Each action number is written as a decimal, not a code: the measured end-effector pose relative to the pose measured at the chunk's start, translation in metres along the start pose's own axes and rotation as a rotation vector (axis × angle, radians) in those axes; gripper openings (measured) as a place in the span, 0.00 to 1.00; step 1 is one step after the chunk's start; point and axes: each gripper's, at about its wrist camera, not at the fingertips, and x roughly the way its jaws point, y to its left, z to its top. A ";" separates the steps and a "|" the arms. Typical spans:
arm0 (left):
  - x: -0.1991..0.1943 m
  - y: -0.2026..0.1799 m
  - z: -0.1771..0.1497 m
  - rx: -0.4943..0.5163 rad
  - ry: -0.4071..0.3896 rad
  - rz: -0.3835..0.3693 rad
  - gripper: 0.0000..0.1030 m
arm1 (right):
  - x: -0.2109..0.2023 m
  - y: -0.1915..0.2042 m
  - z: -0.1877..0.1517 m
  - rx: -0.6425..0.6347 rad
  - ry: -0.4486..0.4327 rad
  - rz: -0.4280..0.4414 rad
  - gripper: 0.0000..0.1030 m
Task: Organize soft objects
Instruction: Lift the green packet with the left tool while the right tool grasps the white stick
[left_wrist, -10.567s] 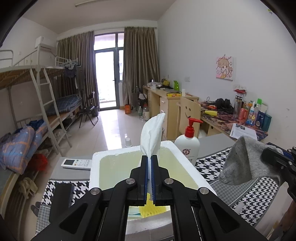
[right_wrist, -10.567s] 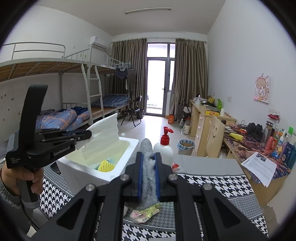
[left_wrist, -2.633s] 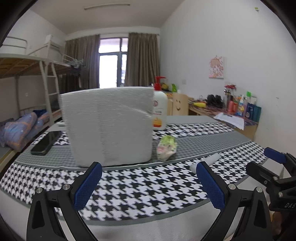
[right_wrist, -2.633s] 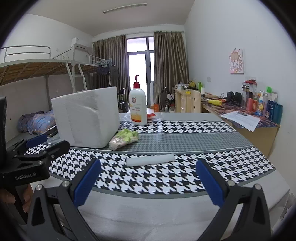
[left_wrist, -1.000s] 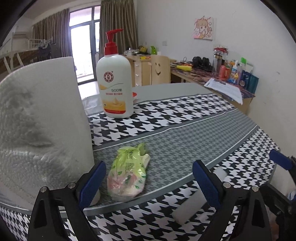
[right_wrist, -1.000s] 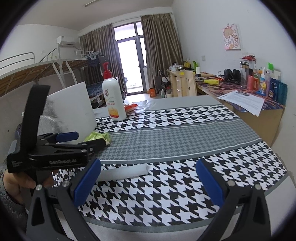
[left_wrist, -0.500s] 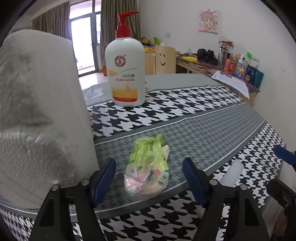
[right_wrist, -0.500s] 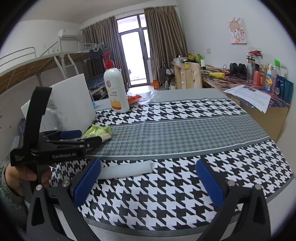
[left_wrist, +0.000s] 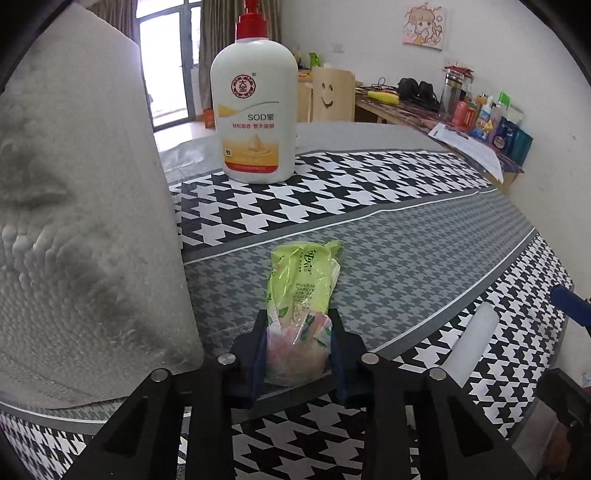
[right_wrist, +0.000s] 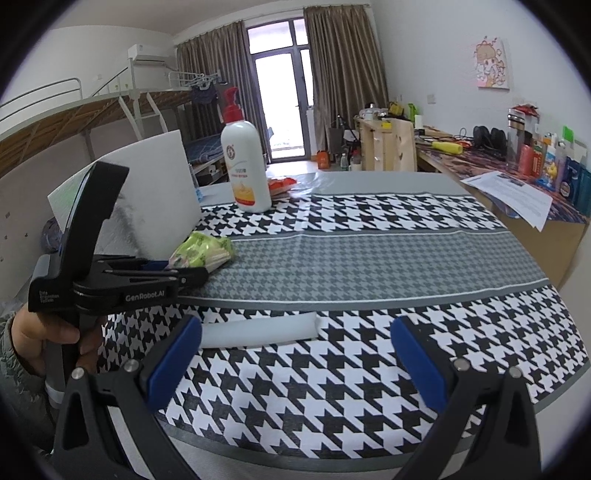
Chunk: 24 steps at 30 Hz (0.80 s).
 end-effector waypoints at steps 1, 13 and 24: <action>-0.001 0.000 0.000 0.002 -0.005 -0.010 0.27 | 0.001 0.001 0.000 -0.003 0.006 -0.001 1.00; -0.015 0.003 0.000 -0.012 -0.086 -0.038 0.26 | 0.017 0.006 0.005 -0.052 0.094 0.043 1.00; -0.023 0.003 -0.003 -0.009 -0.122 -0.040 0.26 | 0.041 0.004 0.021 -0.058 0.161 0.034 0.97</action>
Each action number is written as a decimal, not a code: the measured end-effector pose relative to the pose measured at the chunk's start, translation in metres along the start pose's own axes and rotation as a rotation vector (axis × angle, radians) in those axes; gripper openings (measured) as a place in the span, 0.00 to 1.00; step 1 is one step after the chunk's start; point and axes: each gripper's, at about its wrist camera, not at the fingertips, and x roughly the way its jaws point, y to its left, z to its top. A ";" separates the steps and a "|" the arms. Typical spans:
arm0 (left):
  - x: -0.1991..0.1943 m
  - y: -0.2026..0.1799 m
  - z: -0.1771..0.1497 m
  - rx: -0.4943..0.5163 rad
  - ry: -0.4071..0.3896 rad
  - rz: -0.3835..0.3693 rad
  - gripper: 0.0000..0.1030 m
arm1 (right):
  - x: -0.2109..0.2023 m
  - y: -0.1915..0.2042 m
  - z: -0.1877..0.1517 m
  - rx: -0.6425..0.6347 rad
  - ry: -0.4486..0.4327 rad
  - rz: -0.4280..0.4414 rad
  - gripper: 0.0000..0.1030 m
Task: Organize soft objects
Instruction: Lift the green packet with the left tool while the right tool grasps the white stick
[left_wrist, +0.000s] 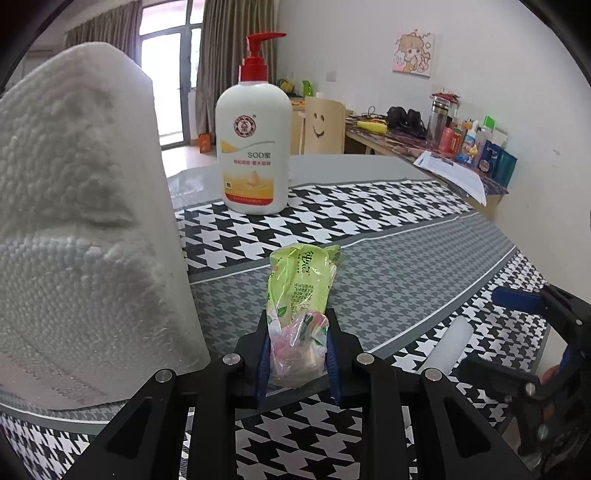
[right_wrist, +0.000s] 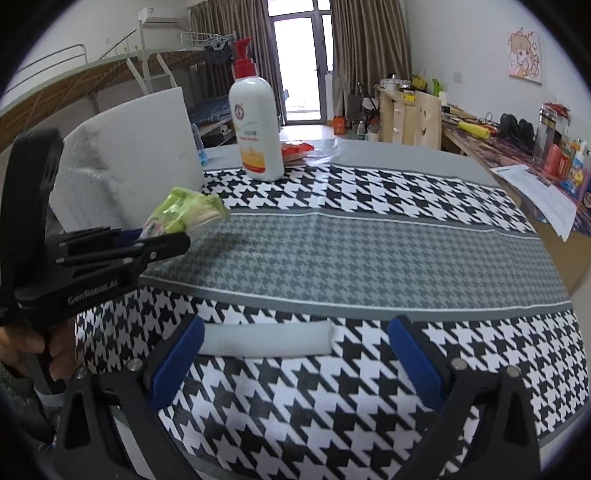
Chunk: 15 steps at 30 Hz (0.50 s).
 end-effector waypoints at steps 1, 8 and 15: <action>-0.001 0.001 0.000 -0.004 -0.005 0.000 0.26 | 0.003 0.000 0.001 -0.007 0.010 -0.009 0.96; -0.010 0.002 0.001 -0.006 -0.040 -0.005 0.26 | 0.025 -0.003 0.004 0.005 0.099 0.013 0.68; -0.015 0.005 -0.001 -0.006 -0.052 -0.010 0.26 | 0.016 0.007 -0.001 -0.031 0.118 0.007 0.48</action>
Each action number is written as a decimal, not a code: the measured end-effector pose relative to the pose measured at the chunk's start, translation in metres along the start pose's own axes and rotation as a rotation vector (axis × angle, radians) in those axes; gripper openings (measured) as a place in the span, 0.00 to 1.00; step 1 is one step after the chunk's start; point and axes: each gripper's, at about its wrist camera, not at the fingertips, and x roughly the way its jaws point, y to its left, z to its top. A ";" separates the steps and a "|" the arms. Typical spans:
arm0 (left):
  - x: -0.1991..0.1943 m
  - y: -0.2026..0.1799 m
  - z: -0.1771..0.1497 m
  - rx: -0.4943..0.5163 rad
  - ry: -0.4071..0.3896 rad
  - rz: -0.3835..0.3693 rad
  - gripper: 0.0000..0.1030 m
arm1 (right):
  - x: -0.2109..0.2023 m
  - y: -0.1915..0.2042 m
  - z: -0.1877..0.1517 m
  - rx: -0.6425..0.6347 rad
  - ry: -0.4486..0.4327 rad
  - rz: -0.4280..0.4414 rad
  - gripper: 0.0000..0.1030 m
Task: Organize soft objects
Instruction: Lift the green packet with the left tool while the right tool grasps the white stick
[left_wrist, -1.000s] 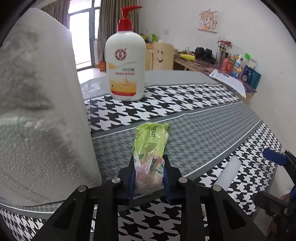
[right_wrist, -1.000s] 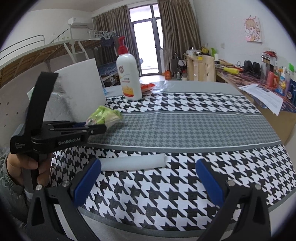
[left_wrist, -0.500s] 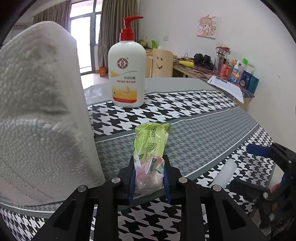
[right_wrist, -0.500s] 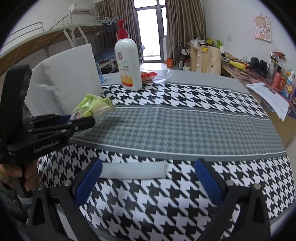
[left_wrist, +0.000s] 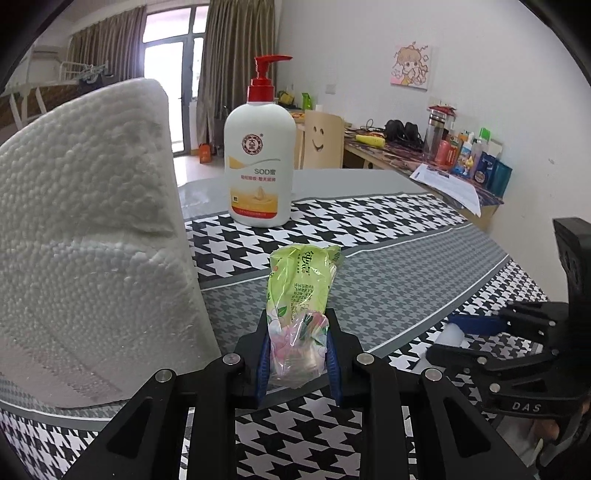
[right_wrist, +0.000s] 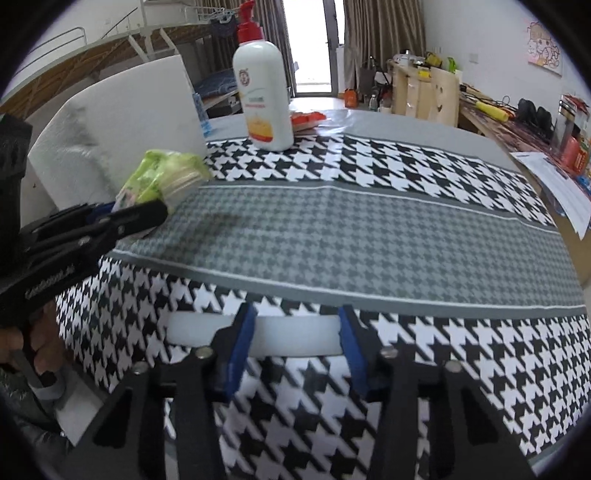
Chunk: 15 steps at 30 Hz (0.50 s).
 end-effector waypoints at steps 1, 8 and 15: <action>-0.001 0.001 0.000 -0.001 -0.002 -0.001 0.26 | -0.002 0.001 -0.002 -0.004 0.006 -0.002 0.47; -0.006 0.004 -0.002 -0.004 -0.013 -0.008 0.26 | -0.030 0.011 -0.026 -0.052 0.014 0.015 0.39; -0.009 0.002 -0.005 0.006 -0.026 -0.017 0.26 | -0.038 0.022 -0.041 -0.064 0.000 0.012 0.39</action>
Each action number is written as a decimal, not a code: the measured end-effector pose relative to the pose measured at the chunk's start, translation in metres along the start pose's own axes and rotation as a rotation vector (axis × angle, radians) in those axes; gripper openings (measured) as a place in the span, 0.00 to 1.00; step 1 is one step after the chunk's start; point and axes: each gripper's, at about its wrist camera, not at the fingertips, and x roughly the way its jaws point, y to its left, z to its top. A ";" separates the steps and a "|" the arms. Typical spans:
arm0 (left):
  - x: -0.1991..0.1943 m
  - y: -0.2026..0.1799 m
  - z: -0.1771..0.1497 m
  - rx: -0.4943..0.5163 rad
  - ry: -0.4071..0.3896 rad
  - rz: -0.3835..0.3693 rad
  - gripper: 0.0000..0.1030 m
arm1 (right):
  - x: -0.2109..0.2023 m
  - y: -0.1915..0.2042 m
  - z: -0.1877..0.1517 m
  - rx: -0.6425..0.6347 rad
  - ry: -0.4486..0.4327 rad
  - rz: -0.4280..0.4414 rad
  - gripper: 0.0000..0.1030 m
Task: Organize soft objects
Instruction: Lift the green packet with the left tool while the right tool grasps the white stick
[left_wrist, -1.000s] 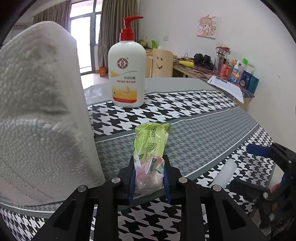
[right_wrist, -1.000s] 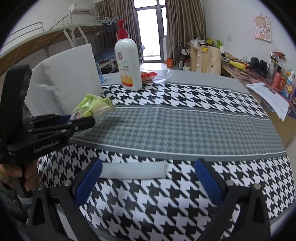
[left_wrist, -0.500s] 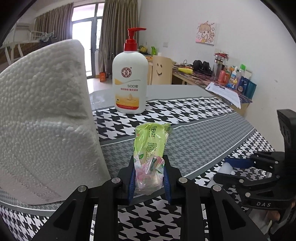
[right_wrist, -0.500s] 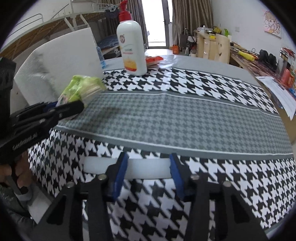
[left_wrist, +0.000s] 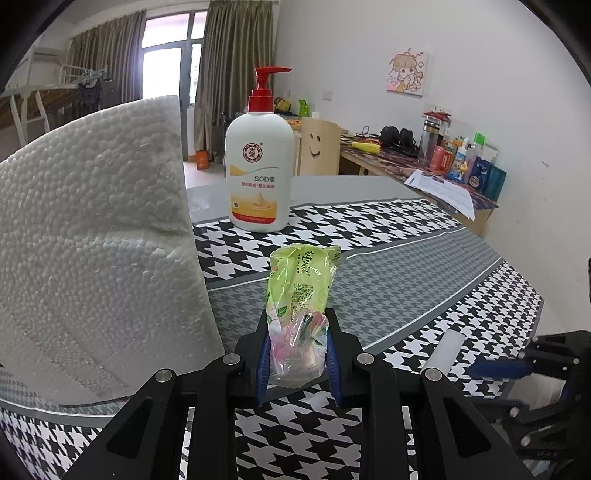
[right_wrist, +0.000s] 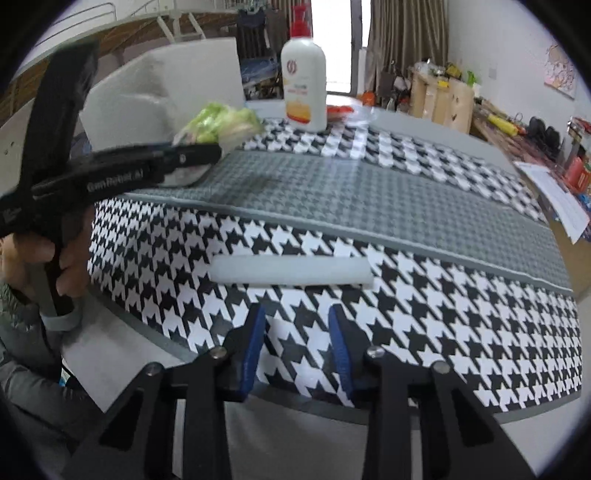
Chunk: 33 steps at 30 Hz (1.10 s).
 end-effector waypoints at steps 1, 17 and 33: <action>0.000 0.000 -0.001 -0.001 -0.001 0.002 0.26 | -0.002 -0.002 0.001 0.021 -0.008 0.004 0.39; -0.028 0.010 -0.006 -0.007 -0.081 -0.044 0.26 | 0.021 -0.002 0.016 0.298 -0.005 -0.110 0.39; -0.058 0.027 -0.010 -0.040 -0.179 -0.109 0.26 | 0.040 -0.003 0.041 0.555 -0.031 -0.202 0.49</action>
